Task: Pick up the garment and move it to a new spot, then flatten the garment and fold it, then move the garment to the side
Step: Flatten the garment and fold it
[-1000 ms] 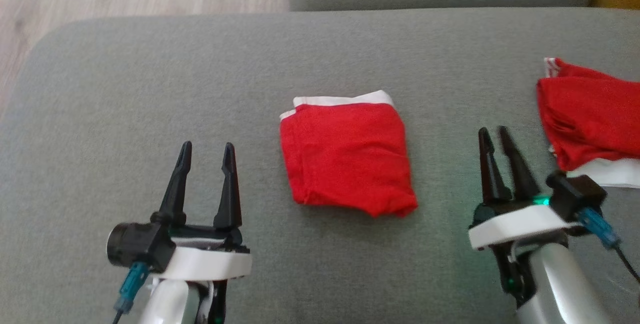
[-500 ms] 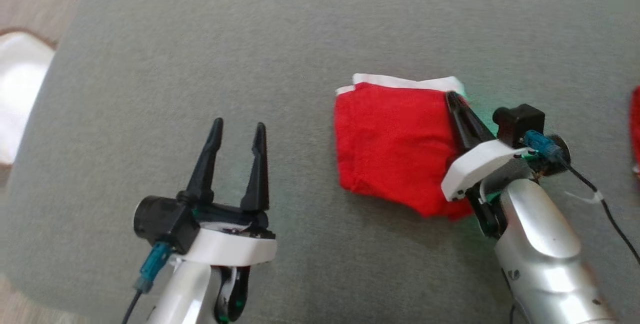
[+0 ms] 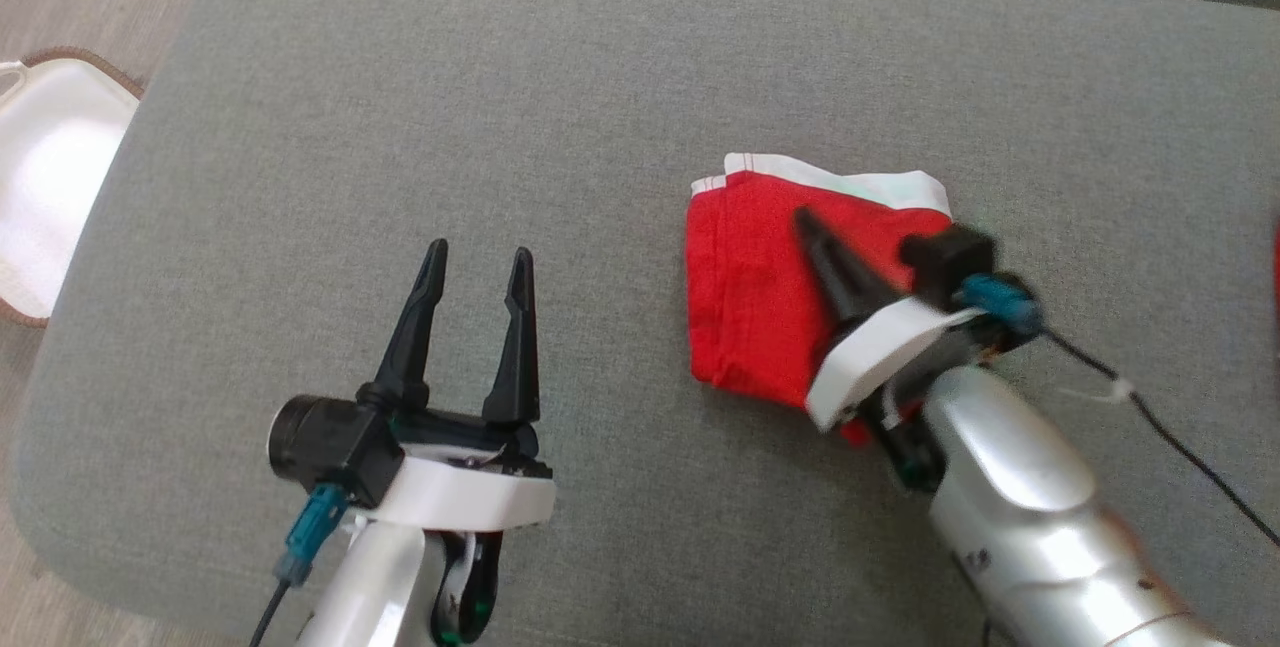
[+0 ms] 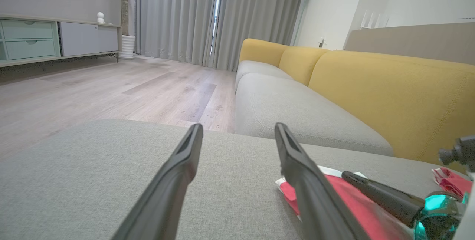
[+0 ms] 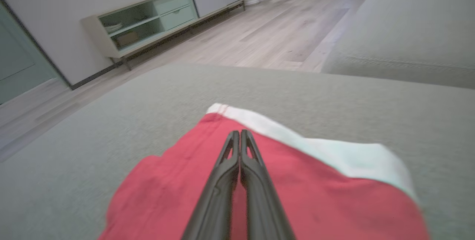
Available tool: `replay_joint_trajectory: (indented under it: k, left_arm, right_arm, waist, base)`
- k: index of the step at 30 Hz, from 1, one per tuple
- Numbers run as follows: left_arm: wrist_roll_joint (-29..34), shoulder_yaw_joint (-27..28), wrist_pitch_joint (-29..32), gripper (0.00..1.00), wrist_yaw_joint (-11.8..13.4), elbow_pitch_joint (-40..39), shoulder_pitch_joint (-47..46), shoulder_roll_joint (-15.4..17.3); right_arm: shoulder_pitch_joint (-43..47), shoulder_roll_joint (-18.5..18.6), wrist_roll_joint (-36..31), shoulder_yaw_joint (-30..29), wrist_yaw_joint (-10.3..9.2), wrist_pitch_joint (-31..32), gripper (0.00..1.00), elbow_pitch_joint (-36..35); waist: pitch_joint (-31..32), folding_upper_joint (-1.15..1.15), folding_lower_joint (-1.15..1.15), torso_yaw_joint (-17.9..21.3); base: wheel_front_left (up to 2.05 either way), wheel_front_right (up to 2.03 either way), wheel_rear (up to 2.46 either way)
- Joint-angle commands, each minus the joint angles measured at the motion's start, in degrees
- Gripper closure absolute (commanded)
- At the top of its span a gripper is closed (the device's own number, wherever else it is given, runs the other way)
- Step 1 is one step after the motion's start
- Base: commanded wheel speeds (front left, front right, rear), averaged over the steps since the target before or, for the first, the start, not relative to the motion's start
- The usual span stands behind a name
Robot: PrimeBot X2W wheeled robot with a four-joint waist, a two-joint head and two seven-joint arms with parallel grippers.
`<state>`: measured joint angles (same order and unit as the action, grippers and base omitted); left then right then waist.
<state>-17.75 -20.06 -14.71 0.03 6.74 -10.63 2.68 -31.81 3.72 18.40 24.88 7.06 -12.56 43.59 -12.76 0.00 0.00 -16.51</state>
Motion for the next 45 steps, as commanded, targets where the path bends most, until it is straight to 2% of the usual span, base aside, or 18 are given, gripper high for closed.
replay_joint_trajectory:
  k: [1,5,11,16,19,23,27,31,36,42,43,44,45]
  left_arm:
    - [-0.35,1.84,-0.29,0.0,0.41,-1.85,-1.49,0.2]
    - [-0.24,1.35,-0.29,0.0,0.39,-1.68,-1.38,0.2]
    - [0.23,2.47,-0.29,0.0,0.31,-1.73,-0.84,0.2]
    - [0.2,3.36,-0.29,0.0,0.43,-2.01,-0.53,0.2]
    - [0.72,3.6,-0.29,0.0,0.23,-2.87,-0.74,0.2]
    - [1.47,4.94,-0.29,0.0,0.15,-3.14,-0.7,0.2]
    - [1.78,5.73,-0.29,0.0,0.09,-3.43,-0.42,0.2]
    - [2.1,6.36,-0.29,0.0,-0.05,-3.54,-0.03,0.2]
    - [1.79,6.4,-0.29,0.0,-0.07,-3.53,0.5,0.2]
    - [1.85,6.4,-0.29,0.0,-0.47,-2.71,1.65,0.2]
    - [1.69,6.55,-0.29,0.0,-0.49,-2.65,1.91,0.2]
    - [1.61,6.67,-0.29,0.0,-0.55,-2.64,2.13,0.2]
    - [1.54,6.78,-0.29,0.0,-0.65,-2.65,2.33,0.2]
  right_arm:
    - [-0.33,-0.84,1.25,2.98,0.43,0.23,1.0,-1.88]
    - [0.44,-0.84,4.69,8.07,0.43,2.77,1.0,-0.61]
    - [-0.88,-0.84,7.7,12.39,0.43,1.24,1.0,-1.34]
    - [-0.36,-0.84,10.18,18.27,0.43,6.84,1.0,0.05]
    - [-1.5,-0.84,11.07,18.16,0.43,4.77,1.0,0.06]
    - [-3.0,-0.84,11.18,14.66,0.43,0.66,1.0,-0.12]
    - [-3.55,-0.84,7.95,10.15,0.43,-1.44,1.0,0.26]
    - [-1.76,-0.84,1.32,0.09,0.43,-2.33,1.0,-1.29]
    - [6.16,-0.84,-5.48,-12.07,0.43,-2.41,1.0,-11.22]
    - [16.3,-0.84,-6.27,-18.16,0.43,-2.42,1.0,-20.91]
    - [17.49,-0.84,-6.32,-18.7,0.43,-2.42,0.56,-22.09]
    - [18.57,-0.84,-6.52,-19.1,0.43,-2.42,0.0,-23.33]
    - [19.6,-0.84,-6.59,-19.28,0.43,-2.43,0.0,-24.42]
  waist:
    - [0.12,0.0,0.0,0.05]
    - [0.46,0.0,0.0,-0.05]
    - [1.36,0.0,0.0,0.09]
    - [1.45,0.0,0.0,1.18]
    - [1.47,0.0,0.0,2.67]
    - [2.15,0.0,0.0,4.95]
    - [2.93,0.0,0.0,6.91]
    - [3.83,0.0,0.0,9.22]
    - [4.77,0.0,0.0,10.99]
    - [5.41,0.0,0.0,12.19]
    - [5.45,0.0,0.0,12.33]
    - [5.49,0.0,0.0,12.42]
    - [5.57,0.0,0.0,12.49]
  base:
    - [0.0,0.0,0.0]
    - [0.0,0.0,0.0]
    - [0.0,0.0,0.0]
    - [0.0,0.0,0.0]
    - [0.0,0.0,0.0]
    - [0.0,0.0,0.0]
    - [0.0,0.0,0.0]
    - [0.0,0.0,0.0]
    - [0.0,0.0,0.0]
    - [0.0,0.0,0.0]
    - [0.0,0.0,0.0]
    - [0.0,0.0,0.0]
    - [0.0,0.0,0.0]
